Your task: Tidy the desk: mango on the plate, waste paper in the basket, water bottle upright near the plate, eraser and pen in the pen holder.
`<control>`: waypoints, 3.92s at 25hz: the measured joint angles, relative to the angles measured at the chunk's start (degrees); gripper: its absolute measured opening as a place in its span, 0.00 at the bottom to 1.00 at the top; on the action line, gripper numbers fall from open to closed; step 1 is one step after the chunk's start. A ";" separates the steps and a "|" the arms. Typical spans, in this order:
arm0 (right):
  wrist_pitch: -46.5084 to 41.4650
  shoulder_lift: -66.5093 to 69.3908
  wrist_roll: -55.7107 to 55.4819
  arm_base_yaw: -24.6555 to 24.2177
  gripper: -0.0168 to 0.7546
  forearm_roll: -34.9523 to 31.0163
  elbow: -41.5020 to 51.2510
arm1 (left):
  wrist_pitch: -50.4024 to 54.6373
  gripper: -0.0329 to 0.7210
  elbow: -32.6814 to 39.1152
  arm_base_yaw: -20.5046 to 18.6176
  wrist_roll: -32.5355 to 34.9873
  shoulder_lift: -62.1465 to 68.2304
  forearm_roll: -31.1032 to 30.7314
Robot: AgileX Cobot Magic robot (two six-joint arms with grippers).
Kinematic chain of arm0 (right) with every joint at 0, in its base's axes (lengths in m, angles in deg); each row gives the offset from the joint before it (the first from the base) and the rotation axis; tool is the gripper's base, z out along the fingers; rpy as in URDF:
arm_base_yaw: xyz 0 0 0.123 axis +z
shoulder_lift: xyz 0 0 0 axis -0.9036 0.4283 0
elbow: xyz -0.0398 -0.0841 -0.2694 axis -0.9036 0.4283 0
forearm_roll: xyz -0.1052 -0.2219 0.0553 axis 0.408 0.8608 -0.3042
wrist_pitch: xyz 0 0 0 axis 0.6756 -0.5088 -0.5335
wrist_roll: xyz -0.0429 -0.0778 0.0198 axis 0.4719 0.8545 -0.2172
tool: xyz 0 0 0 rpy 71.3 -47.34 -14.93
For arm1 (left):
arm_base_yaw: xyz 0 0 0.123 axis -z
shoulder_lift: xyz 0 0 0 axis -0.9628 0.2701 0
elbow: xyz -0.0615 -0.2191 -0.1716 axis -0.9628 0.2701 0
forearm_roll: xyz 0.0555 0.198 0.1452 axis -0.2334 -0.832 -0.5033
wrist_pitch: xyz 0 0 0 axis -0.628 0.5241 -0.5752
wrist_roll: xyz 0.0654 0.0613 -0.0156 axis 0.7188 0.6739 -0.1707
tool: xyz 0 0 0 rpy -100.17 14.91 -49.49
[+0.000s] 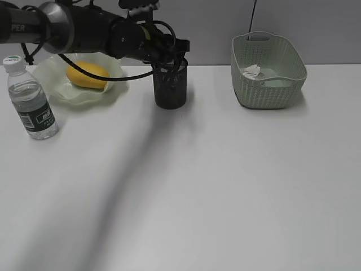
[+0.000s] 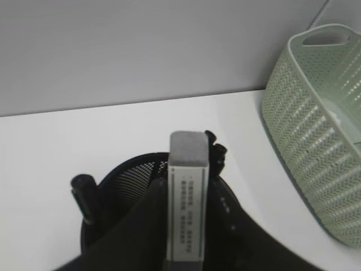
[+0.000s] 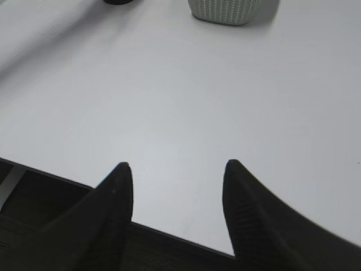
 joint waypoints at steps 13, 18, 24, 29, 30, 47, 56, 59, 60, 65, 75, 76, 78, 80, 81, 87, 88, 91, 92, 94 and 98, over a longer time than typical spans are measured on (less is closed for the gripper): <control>0.00 0.00 0.00 0.00 0.56 0.00 0.00 | -1.51 0.48 0.00 -0.64 0.02 1.41 0.00; 0.00 0.00 0.00 0.00 0.56 0.00 0.00 | 1.67 0.50 0.00 -0.64 0.02 -0.26 -0.06; 0.02 0.00 0.00 0.00 0.56 0.00 0.00 | 9.15 0.50 0.06 -0.49 0.02 -7.76 0.16; 0.02 0.00 0.00 0.00 0.56 0.00 0.00 | 23.05 0.51 0.06 -0.42 0.70 -15.55 0.16; 0.02 0.00 0.00 0.00 0.56 0.00 0.00 | 25.87 0.51 0.06 -0.42 1.19 -17.06 0.16; 0.58 0.00 0.52 0.00 0.56 0.00 0.00 | 61.98 0.51 0.06 -0.42 14.95 -30.78 3.01; 5.88 0.00 0.65 0.00 0.56 0.11 0.25 | 61.94 0.51 7.95 -0.42 16.14 -44.41 4.01; 5.28 0.00 0.65 0.00 0.56 0.21 0.85 | 60.30 0.51 17.66 -0.42 16.28 -52.96 4.14; 4.96 0.00 0.71 0.00 0.56 0.21 1.32 | 58.90 0.51 21.43 -0.42 16.28 -55.69 4.21; 4.43 0.00 1.52 0.00 0.56 0.27 1.69 | 53.29 0.51 37.73 -0.42 16.28 -73.14 5.08; 4.37 0.00 1.71 0.00 0.56 0.33 1.69 | 51.65 0.51 59.05 -0.42 16.28 -110.59 6.28; 4.37 0.00 1.71 0.00 0.56 0.33 1.69 | 51.98 0.51 60.19 -0.42 16.28 -113.56 6.28; 4.37 0.00 1.71 0.00 0.56 0.33 1.69 | 53.22 0.52 62.02 -0.42 16.28 -118.07 7.06; 4.37 0.00 1.71 0.00 0.56 0.38 1.69 | 54.33 0.55 63.62 -0.42 16.53 -121.38 7.42; 4.37 0.00 1.71 0.00 0.56 0.38 1.69 | 54.48 0.57 64.33 -0.42 16.89 -122.29 7.49; 4.37 0.00 1.76 0.00 0.56 0.38 1.69 | 54.65 0.63 68.58 -0.42 22.96 -123.11 10.54; 4.37 0.00 1.76 0.00 0.56 0.38 1.69 | 54.49 0.64 69.22 -0.42 24.07 -123.11 10.84; 4.31 0.00 1.76 0.00 0.56 0.38 1.69 | 53.95 0.64 70.31 -0.42 25.15 -123.11 11.22; 4.31 0.00 1.76 0.00 0.56 0.38 1.69 | 53.89 0.64 70.36 -0.42 25.34 -123.11 11.29; 4.31 0.00 1.76 0.00 0.56 0.38 1.69 | 53.89 0.64 70.38 -0.42 25.53 -123.11 11.29; 4.36 0.00 1.76 0.00 0.56 0.38 1.69 | 53.76 0.63 70.38 -0.42 25.55 -123.11 11.35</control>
